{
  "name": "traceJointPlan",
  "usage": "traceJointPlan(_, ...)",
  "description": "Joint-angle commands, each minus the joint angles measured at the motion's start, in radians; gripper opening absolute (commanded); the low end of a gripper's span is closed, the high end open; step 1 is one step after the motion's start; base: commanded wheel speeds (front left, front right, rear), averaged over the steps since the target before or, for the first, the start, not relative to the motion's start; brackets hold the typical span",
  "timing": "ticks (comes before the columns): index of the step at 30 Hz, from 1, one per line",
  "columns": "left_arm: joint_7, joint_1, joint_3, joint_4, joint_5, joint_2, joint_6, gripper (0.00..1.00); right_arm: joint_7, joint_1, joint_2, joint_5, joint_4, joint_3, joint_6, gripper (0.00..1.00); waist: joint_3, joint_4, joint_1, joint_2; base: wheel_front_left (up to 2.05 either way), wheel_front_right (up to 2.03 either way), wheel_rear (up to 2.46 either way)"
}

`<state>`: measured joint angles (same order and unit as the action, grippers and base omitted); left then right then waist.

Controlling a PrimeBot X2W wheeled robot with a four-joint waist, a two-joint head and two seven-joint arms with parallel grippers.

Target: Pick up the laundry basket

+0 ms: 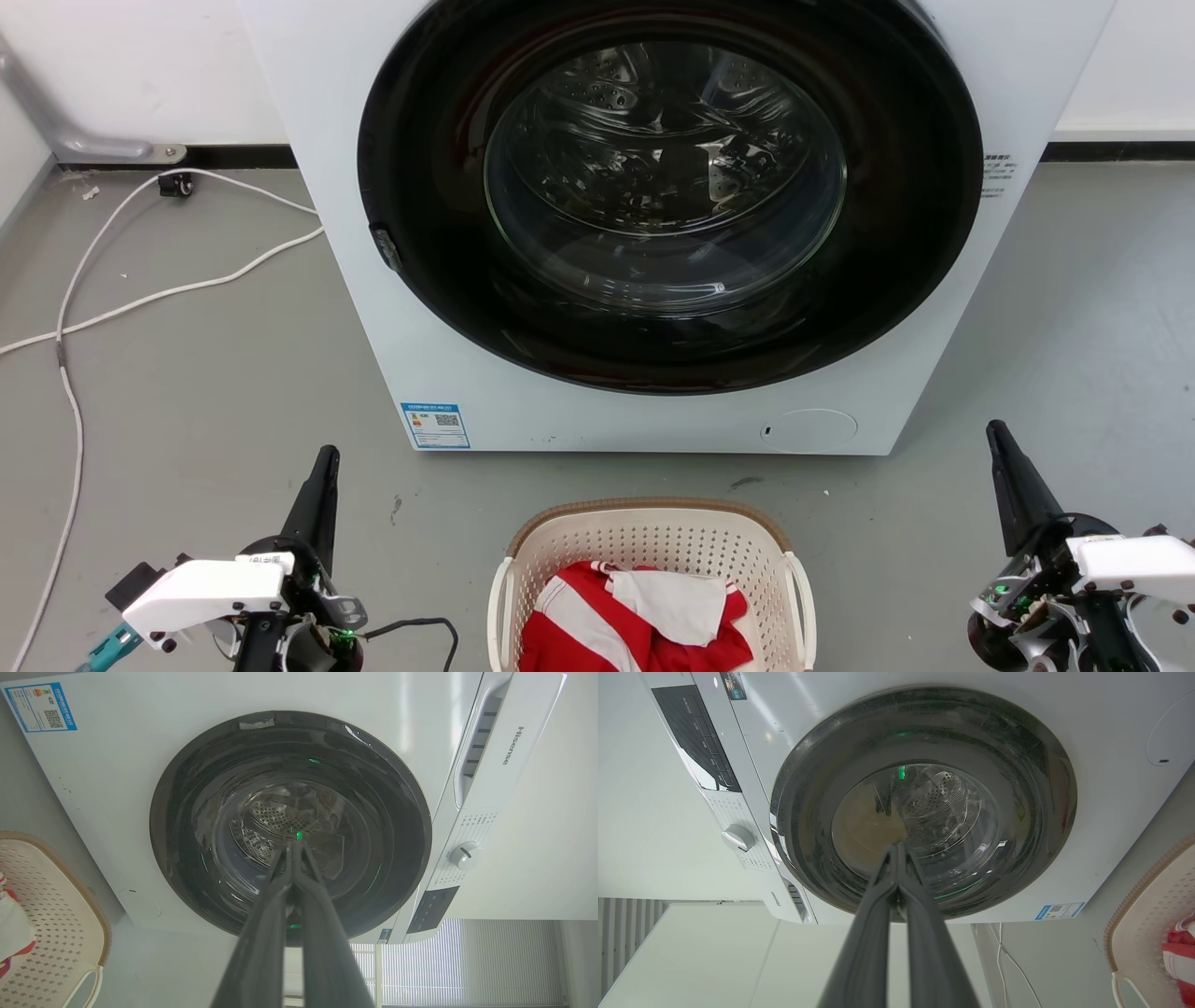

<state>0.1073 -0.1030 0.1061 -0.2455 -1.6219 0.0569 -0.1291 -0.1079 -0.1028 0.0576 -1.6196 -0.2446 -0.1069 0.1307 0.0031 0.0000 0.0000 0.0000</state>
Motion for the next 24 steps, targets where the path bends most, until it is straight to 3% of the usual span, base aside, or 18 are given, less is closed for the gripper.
traceJointPlan(1,0.004,-0.010,0.003,-0.001,0.006,-0.001,-0.004,0.00,-0.005,-0.010,-0.004,0.003,-0.001,-0.002,0.000,0.00,0.000,0.000,0.0000,0.0000,0.00,0.00,0.00)
traceJointPlan(24,0.004,-0.011,0.005,-0.001,0.008,-0.003,-0.004,0.00,-0.005,-0.010,-0.005,0.005,-0.001,-0.004,0.000,0.00,0.000,0.000,0.0000,0.0000,0.00,0.00,0.00)
